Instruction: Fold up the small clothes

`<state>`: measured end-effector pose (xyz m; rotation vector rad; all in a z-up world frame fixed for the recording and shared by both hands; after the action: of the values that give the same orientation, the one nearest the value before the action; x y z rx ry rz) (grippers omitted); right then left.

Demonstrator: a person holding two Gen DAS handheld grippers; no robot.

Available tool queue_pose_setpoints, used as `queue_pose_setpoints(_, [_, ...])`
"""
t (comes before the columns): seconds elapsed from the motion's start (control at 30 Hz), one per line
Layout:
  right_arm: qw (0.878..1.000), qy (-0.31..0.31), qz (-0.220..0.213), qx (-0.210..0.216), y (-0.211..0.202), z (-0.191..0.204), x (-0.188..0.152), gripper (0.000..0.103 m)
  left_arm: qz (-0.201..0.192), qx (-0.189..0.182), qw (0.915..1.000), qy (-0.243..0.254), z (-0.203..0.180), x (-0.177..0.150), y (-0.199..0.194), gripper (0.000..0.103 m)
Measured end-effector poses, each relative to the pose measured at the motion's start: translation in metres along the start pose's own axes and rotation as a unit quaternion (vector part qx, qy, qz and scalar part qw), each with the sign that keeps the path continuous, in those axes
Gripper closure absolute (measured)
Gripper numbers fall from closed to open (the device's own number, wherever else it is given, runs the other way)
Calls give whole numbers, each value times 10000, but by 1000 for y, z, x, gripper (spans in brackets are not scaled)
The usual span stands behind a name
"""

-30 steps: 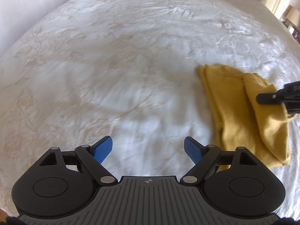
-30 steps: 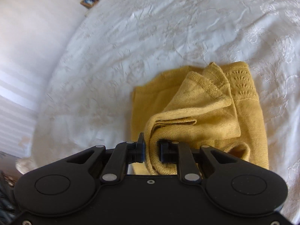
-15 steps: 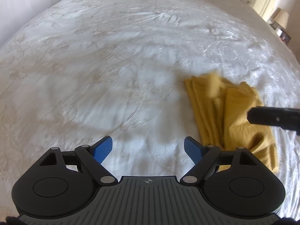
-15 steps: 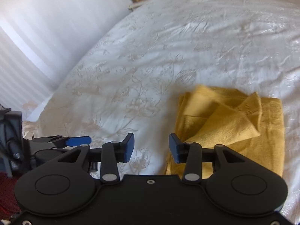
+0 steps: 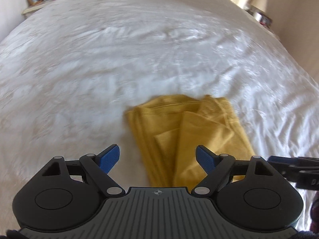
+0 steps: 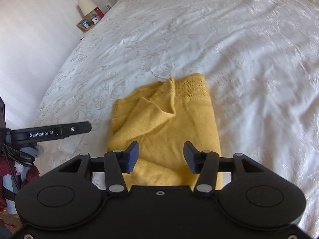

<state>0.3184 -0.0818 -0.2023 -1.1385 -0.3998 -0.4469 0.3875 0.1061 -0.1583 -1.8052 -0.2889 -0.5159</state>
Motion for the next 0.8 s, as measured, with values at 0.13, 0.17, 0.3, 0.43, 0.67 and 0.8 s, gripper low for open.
queue_pose_setpoints(0.13, [9999, -50, 108, 83, 10, -4, -2, 44, 226, -113, 9984, 504, -35, -3, 21, 19])
queue_pose_setpoints(0.17, [9998, -52, 133, 131, 12, -5, -3, 44, 292, -102, 9976, 619, -42, -5, 28, 19])
queue_pose_setpoints(0.3, [9989, -208, 339, 260, 24, -2, -9, 44, 626, -94, 9935, 945, -57, -13, 52, 19])
queue_pose_setpoints(0.43, [9958, -466, 601, 507, 32, 9, -21, 44, 569, 350, 9915, 1116, -49, -7, 71, 19])
queue_pose_setpoints(0.67, [9802, -1251, 1114, 1054, 38, 46, -50, 42, 461, 1738, 9830, 363, 41, 42, 99, 19])
queue_pose_setpoints(0.8, [9652, -1731, 1370, 1402, 35, 72, -65, 42, 448, 2183, 9748, 131, 82, 59, 97, 19])
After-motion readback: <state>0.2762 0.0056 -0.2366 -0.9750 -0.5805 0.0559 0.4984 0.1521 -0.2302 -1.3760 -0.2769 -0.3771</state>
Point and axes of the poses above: each gripper's, at about its wrist camera, not at the fingertips, and y roughly the way its jaws point, z to its left, x to its top, the point moved 8 cm from there along y, roughly the way its jaws point, and after that the axes turned 10 degrees about -y, right-handed, at the moved point
